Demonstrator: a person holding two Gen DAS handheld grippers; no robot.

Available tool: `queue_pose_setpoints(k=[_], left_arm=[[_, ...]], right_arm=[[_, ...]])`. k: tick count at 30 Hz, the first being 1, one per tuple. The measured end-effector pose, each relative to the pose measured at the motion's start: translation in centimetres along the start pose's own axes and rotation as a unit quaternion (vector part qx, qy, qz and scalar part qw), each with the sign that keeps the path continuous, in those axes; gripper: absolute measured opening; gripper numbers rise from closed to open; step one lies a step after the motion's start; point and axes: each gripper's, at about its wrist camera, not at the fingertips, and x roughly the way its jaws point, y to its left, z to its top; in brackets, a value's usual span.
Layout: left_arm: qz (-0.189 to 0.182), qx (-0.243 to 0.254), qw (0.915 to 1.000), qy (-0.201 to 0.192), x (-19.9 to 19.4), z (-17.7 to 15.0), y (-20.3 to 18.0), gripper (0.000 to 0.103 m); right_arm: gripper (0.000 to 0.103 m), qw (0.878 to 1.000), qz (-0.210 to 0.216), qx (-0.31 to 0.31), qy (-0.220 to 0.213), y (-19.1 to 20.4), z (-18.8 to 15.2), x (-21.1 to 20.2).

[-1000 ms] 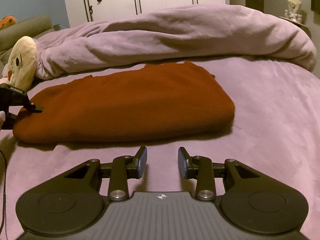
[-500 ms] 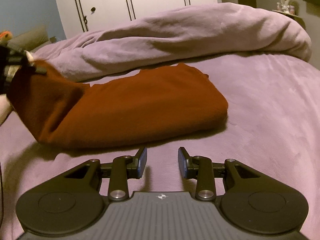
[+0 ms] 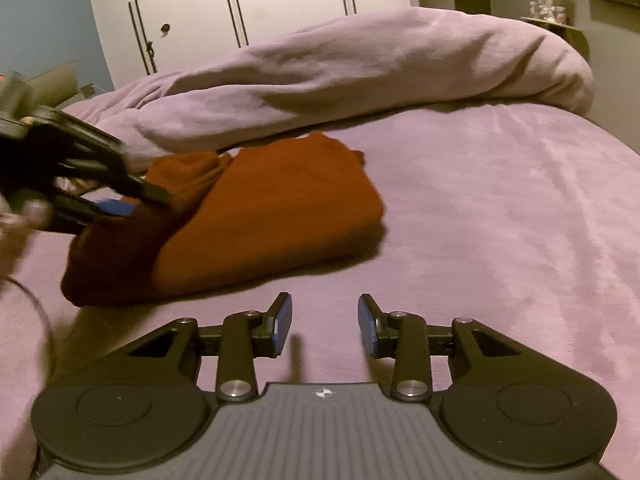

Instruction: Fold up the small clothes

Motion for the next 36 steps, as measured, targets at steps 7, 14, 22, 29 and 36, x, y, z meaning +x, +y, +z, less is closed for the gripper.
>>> queue_pose_setpoints(k=[7,14,22,29,36], left_arm=[[0.129,0.025,0.9899,-0.053,-4.1,-0.3,3.1,0.056],[0.142,0.048,0.9887,-0.005,-0.9,-1.6,3.9,0.068],[0.211,0.105,0.9716,-0.021,1.5,-3.5,0.2,0.080],[0.216,0.117,0.9683,-0.045,1.9,-3.8,0.3,0.087],[0.188,0.075,0.9773,-0.063,-3.1,-5.0,2.7,0.087]], right_arm=[[0.036,1.000,-0.004,0.006,0.005,0.3,0.0,1.1],[0.036,1.000,-0.015,-0.017,0.018,1.8,0.4,1.4],[0.039,0.999,-0.042,-0.004,0.019,0.6,0.7,1.5],[0.047,0.997,-0.063,0.002,0.032,0.3,0.7,1.5],[0.052,0.998,-0.062,-0.012,0.020,1.3,1.6,0.5]])
